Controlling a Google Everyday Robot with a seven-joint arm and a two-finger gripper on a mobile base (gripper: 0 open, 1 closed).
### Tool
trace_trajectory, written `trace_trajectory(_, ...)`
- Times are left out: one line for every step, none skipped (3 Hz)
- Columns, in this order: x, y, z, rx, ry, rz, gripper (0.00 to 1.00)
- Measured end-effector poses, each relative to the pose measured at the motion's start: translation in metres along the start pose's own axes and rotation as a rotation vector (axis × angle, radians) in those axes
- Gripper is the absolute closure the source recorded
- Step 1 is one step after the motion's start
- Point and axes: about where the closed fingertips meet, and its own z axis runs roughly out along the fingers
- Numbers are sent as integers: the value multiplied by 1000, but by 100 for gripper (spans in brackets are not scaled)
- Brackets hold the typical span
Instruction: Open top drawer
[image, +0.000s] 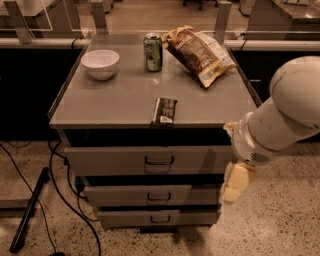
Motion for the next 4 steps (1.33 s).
trace_trajectory(-1,-1,48,-29,3,-10,0)
trace_trajectory(-1,-1,49,-29,2,-10,0)
trace_trajectory(-8,-6,72,-38,-46,28,0)
trace_trajectory(-16,-12,87,-31,-89,48,0)
